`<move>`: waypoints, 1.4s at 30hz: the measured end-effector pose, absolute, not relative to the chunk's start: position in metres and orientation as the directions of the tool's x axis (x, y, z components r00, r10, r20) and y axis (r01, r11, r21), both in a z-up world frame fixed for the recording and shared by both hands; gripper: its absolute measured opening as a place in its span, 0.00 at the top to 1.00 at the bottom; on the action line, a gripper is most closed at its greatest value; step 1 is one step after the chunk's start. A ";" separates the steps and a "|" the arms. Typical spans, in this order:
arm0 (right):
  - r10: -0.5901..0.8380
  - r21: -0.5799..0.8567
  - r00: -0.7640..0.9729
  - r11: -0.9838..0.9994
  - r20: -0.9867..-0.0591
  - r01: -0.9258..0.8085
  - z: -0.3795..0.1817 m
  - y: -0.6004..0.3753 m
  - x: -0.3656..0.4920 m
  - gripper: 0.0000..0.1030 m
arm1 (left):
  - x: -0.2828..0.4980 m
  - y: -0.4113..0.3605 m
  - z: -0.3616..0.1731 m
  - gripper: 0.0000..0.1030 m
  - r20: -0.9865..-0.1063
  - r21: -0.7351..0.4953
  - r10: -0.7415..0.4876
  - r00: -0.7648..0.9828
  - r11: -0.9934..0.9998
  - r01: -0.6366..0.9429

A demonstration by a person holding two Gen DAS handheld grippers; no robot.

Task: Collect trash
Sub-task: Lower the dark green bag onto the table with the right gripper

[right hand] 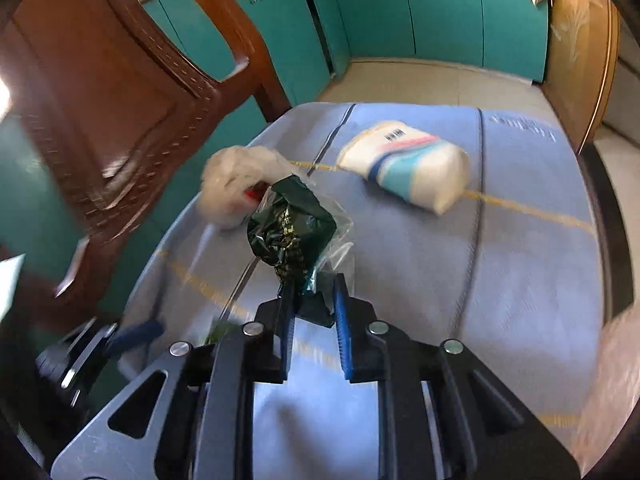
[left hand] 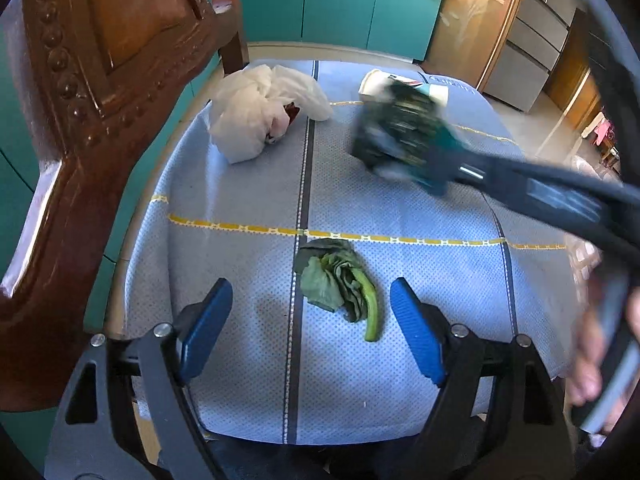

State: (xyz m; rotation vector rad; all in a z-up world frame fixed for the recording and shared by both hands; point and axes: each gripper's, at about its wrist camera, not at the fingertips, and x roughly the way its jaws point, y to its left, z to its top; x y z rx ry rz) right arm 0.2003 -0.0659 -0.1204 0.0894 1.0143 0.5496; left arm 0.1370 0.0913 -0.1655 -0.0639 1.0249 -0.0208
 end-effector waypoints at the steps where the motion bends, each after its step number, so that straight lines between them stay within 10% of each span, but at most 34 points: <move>1: 0.499 0.351 0.388 0.850 -0.775 -0.393 -0.119 -0.077 0.193 0.81 | 0.136 0.091 -0.166 0.21 -0.853 -0.061 -0.047 0.520 0.998 -0.010; 6: 0.585 0.520 0.279 0.809 -0.762 -0.276 -0.135 -0.137 0.168 0.78 | 0.137 0.087 -0.166 0.21 -0.852 -0.048 -0.040 0.522 0.999 -0.003; 14: 0.349 0.251 0.492 0.934 -0.798 -0.255 -0.110 -0.150 0.146 0.40 | 0.135 0.071 -0.167 0.21 -0.851 -0.002 -0.010 0.526 1.000 0.015; 34: 0.343 0.181 0.469 0.917 -0.814 -0.356 -0.131 -0.107 0.147 0.52 | 0.151 0.077 -0.182 0.21 -0.893 0.005 0.007 0.449 1.000 -0.007; 42: 0.319 0.179 0.485 0.933 -0.814 -0.313 -0.127 -0.129 0.141 0.52 | 0.163 0.070 -0.186 0.62 -0.891 -0.009 -0.019 0.454 1.000 0.025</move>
